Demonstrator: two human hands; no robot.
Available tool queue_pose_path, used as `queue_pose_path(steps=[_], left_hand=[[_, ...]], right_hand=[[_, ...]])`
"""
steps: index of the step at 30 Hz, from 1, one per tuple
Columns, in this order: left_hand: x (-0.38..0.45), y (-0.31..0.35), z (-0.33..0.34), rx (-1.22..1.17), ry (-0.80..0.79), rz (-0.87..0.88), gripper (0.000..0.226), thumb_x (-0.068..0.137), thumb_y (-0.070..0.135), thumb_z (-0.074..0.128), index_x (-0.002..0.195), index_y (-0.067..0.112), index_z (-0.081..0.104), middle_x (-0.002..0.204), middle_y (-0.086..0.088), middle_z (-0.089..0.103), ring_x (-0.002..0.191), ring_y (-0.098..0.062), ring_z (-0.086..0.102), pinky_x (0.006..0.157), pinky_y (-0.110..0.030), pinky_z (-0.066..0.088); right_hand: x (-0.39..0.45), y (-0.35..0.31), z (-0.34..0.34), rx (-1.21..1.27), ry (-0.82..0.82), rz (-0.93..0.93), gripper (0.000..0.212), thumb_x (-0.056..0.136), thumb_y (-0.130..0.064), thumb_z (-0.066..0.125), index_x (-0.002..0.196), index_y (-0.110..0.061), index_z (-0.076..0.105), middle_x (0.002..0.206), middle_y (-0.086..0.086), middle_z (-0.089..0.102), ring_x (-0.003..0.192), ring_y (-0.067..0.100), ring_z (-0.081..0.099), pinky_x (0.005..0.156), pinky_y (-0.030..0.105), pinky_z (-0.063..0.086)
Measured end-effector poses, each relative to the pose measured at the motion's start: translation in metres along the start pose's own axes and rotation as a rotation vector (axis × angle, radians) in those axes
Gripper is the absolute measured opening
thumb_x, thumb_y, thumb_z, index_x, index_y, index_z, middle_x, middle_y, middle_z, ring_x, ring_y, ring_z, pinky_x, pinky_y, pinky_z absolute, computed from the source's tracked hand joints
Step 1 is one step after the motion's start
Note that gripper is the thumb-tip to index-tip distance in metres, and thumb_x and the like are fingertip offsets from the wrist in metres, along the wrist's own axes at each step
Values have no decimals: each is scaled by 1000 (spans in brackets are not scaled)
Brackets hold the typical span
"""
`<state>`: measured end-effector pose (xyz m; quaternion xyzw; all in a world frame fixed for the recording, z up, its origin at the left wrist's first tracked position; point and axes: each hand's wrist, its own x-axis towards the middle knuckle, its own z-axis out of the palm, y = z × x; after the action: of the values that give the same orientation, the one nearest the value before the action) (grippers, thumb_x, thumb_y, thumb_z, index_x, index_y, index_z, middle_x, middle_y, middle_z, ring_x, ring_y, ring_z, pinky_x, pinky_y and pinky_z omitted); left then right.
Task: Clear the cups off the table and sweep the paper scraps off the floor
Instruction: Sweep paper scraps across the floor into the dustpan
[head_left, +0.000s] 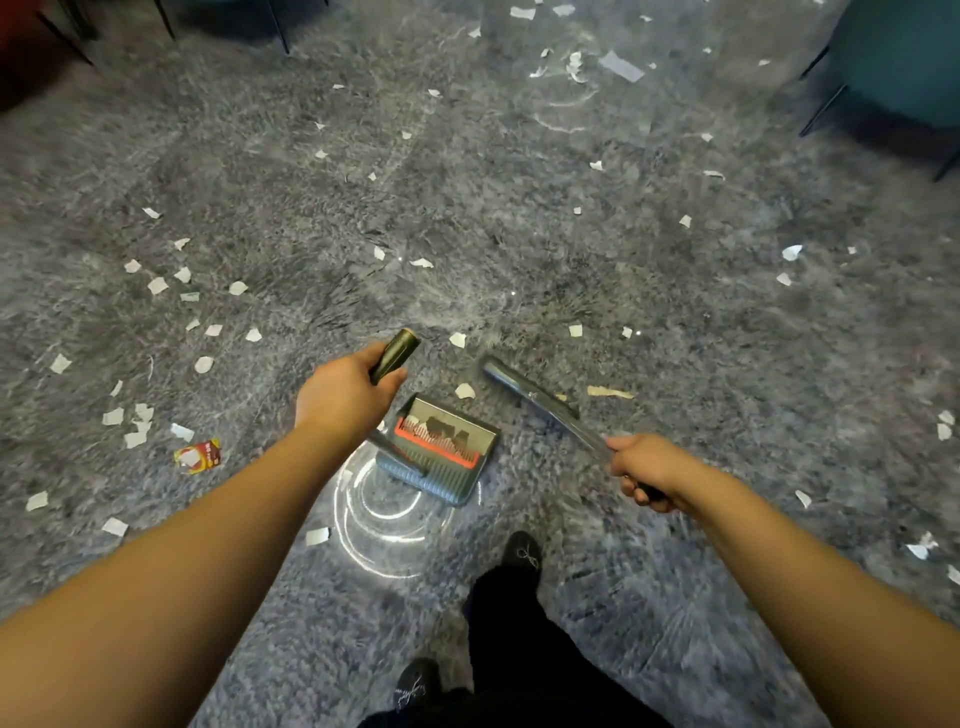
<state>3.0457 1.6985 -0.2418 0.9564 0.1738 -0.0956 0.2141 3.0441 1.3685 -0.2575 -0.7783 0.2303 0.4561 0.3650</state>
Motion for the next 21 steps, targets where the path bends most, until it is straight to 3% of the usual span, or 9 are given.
queue_pose_path(steps=[5, 10, 16, 21], left_hand=[[38, 23, 0, 2, 1, -20, 45, 92, 52, 53, 135, 38, 50, 93, -5, 68, 82, -29, 64, 68, -36, 54], [47, 38, 2, 70, 22, 17, 44, 93, 51, 52, 136, 39, 49, 101, -6, 69, 92, -31, 64, 67, -32, 46], [56, 42, -3, 73, 15, 2, 47, 94, 53, 49, 138, 39, 46, 100, -5, 70, 92, -30, 64, 66, -33, 47], [54, 35, -4, 32, 8, 17, 45, 93, 51, 52, 135, 36, 50, 92, -4, 70, 84, -28, 64, 61, -30, 46]], right_hand=[[39, -39, -37, -161, -75, 1, 60, 94, -1, 45, 149, -19, 30, 59, 7, 46, 29, 12, 36, 34, 15, 26], [58, -63, -43, -343, -150, -13, 60, 95, -5, 42, 151, -23, 27, 63, 8, 48, 35, 13, 39, 37, 15, 28], [43, -73, -38, -360, -245, 0, 61, 94, -5, 45, 149, -26, 30, 56, 4, 47, 31, 11, 39, 37, 15, 27], [24, -56, -30, -148, -269, 67, 60, 93, -5, 45, 147, -25, 34, 50, 1, 39, 35, 11, 31, 39, 14, 18]])
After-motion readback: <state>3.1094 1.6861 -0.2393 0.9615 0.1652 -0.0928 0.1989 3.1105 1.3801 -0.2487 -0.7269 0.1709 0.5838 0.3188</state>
